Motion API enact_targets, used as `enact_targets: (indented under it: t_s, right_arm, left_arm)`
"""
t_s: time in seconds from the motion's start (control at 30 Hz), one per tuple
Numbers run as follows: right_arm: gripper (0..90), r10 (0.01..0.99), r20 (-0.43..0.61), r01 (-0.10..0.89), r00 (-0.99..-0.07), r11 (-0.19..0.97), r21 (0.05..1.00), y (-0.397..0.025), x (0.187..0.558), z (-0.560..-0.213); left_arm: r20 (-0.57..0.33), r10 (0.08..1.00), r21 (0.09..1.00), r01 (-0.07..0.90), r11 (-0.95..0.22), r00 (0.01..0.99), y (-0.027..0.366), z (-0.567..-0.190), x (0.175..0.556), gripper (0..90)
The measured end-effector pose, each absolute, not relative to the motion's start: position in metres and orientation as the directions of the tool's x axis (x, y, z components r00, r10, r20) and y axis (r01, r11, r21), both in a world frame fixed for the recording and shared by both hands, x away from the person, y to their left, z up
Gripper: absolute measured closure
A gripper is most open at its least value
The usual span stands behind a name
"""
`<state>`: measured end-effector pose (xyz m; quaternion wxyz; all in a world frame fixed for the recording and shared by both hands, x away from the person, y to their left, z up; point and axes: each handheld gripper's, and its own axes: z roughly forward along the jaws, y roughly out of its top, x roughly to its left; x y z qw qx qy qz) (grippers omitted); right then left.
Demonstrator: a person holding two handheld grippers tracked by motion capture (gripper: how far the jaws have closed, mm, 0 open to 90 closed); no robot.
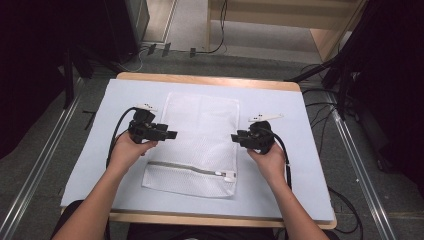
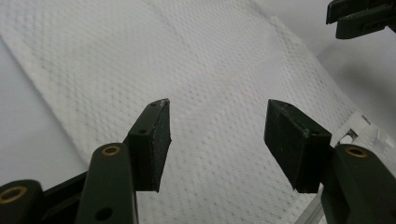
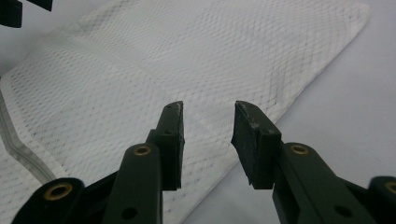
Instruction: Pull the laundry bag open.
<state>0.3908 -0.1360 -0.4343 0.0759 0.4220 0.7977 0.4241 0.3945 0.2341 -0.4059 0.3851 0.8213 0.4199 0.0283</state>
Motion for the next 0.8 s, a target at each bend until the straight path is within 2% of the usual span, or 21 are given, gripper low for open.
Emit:
enact_targets:
  t_s: [0.2,0.33,0.47,0.6,0.8]
  right_arm:
    - [61.4,0.727,0.237,0.600,-0.645,0.289,0.746,-0.140,0.378,-0.437]
    - [53.0,0.721,0.255,0.602,-0.645,0.274,0.750,-0.143,0.369,-0.435]
    - [50.0,0.707,0.249,0.597,-0.662,0.297,0.746,-0.143,0.359,-0.435]
    - [51.7,0.700,0.250,0.599,-0.669,0.308,0.740,-0.143,0.349,-0.436]
    - [61.9,0.693,0.261,0.609,-0.672,0.317,0.727,-0.143,0.336,-0.438]
  left_arm:
    - [-0.248,0.681,0.669,0.631,-0.394,0.689,0.217,-0.405,0.385,41.0]
    - [-0.238,0.664,0.662,0.619,-0.422,0.709,0.210,-0.407,0.379,41.3]
    - [-0.235,0.648,0.665,0.606,-0.436,0.724,0.205,-0.408,0.374,41.3]
    - [-0.232,0.635,0.664,0.596,-0.450,0.737,0.199,-0.407,0.371,41.5]
    - [-0.239,0.615,0.682,0.581,-0.444,0.751,0.188,-0.403,0.365,45.2]
